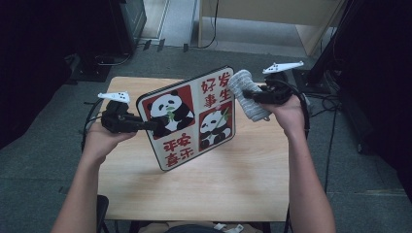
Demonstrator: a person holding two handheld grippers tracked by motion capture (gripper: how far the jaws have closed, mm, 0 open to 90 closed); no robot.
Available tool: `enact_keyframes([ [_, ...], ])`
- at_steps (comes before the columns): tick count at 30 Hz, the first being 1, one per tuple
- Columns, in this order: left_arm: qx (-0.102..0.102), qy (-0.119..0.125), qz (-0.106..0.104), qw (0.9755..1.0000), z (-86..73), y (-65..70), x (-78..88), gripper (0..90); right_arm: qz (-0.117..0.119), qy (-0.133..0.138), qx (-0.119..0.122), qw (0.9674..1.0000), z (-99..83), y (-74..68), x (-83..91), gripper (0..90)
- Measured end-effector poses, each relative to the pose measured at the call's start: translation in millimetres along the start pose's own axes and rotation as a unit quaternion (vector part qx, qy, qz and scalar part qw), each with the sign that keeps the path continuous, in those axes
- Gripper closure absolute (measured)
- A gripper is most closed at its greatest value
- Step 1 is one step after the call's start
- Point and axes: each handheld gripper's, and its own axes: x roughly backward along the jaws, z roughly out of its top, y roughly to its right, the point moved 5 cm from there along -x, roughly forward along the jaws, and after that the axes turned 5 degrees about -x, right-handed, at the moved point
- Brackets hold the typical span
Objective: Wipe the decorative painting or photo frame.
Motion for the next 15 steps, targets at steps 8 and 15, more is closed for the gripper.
enact_keyframes([
  [8,0.002,0.003,-0.003,1.0,0.1,-1.7,-0.1,78.5,0.01,0.002,0.011,0.9999,24.3,-9.4,3.6,68.5],
  [15,0.001,0.004,-0.004,1.0,-0.2,-2.2,-0.1,78.5,0.0,0.002,0.037,0.9993,48.8,-18.6,9.4,68.4],
])
